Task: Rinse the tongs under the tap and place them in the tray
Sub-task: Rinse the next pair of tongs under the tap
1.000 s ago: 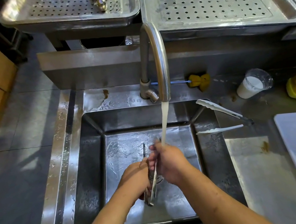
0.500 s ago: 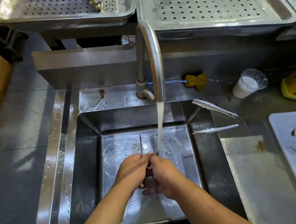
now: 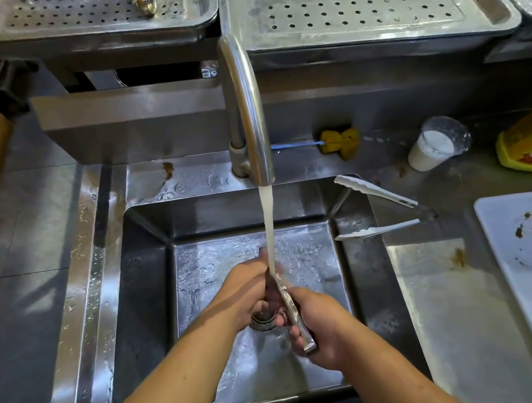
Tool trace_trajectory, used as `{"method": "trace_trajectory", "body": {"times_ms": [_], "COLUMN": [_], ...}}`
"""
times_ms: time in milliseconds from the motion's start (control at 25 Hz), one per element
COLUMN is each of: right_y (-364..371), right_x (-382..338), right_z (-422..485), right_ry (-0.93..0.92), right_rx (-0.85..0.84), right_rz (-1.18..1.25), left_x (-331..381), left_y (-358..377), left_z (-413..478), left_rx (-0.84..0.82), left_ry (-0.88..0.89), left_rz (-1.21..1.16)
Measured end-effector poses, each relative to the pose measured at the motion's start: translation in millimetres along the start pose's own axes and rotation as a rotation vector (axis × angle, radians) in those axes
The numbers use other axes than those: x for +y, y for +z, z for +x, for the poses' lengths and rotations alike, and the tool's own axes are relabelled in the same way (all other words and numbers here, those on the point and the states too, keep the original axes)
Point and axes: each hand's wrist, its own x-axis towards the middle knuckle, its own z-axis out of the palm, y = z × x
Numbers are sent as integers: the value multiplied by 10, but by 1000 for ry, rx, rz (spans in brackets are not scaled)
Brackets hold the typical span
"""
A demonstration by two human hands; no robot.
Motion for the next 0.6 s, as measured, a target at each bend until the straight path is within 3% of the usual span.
{"method": "trace_trajectory", "body": {"times_ms": [160, 280, 440, 520, 600], "right_y": [-34, -19, 13, 25, 39], "right_x": [18, 30, 20, -17, -59], "right_z": [-4, -27, -82, -107, -120], "right_ry": [-2, -37, -233, -288, -335], "right_rx": [-7, 37, 145, 204, 240], "right_rz": [69, 18, -214, -330, -418], "left_x": [-8, -47, -41, -8, -14], "left_y": [31, 26, 58, 24, -27], "left_z": [29, 106, 122, 135, 202], "left_rx": [-57, 112, 112, 260, 327], "left_ry": [-9, -46, -11, 14, 54], "left_rz": [79, 157, 376, 620, 631]}}
